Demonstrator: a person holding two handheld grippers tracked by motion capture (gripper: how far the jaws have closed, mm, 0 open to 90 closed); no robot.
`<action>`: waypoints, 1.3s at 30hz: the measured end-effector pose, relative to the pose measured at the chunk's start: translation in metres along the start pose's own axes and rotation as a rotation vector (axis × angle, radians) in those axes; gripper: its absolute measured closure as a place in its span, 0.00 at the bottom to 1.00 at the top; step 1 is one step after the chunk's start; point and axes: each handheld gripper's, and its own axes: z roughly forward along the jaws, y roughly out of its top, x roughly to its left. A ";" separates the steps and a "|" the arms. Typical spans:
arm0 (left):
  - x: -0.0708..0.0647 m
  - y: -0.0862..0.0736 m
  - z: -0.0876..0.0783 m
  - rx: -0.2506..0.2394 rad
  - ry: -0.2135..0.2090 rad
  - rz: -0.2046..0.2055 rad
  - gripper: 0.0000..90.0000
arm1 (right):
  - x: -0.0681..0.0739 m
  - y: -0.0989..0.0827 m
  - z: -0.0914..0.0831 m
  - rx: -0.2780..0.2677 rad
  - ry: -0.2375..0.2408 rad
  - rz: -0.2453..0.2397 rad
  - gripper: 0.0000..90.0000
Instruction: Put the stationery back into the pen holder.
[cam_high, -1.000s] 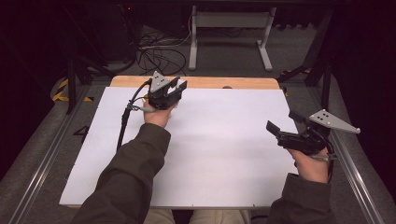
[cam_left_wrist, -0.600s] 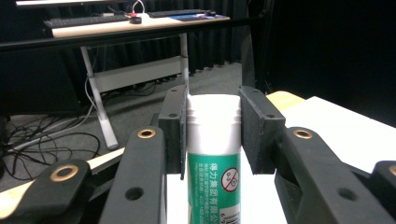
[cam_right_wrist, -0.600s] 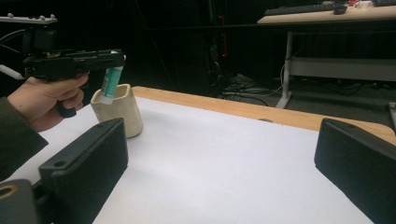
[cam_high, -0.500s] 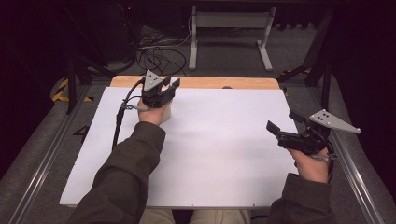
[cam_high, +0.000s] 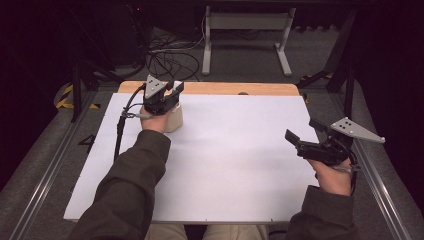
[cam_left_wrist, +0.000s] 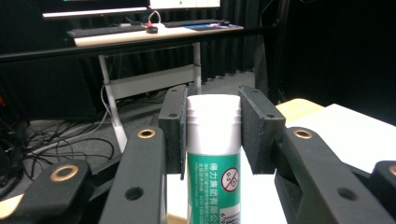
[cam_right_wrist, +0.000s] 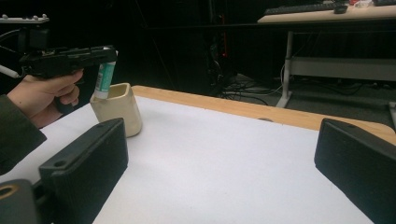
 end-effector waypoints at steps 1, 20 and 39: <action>0.001 0.000 -0.001 -0.004 0.002 -0.001 0.72 | 0.000 0.000 0.000 0.000 0.000 0.000 0.04; 0.016 -0.011 -0.001 -0.032 0.080 0.013 0.72 | 0.000 -0.001 0.001 0.002 0.001 -0.006 0.04; 0.021 -0.036 -0.006 -0.012 0.106 -0.020 0.72 | 0.002 0.000 0.002 0.002 0.005 -0.012 0.04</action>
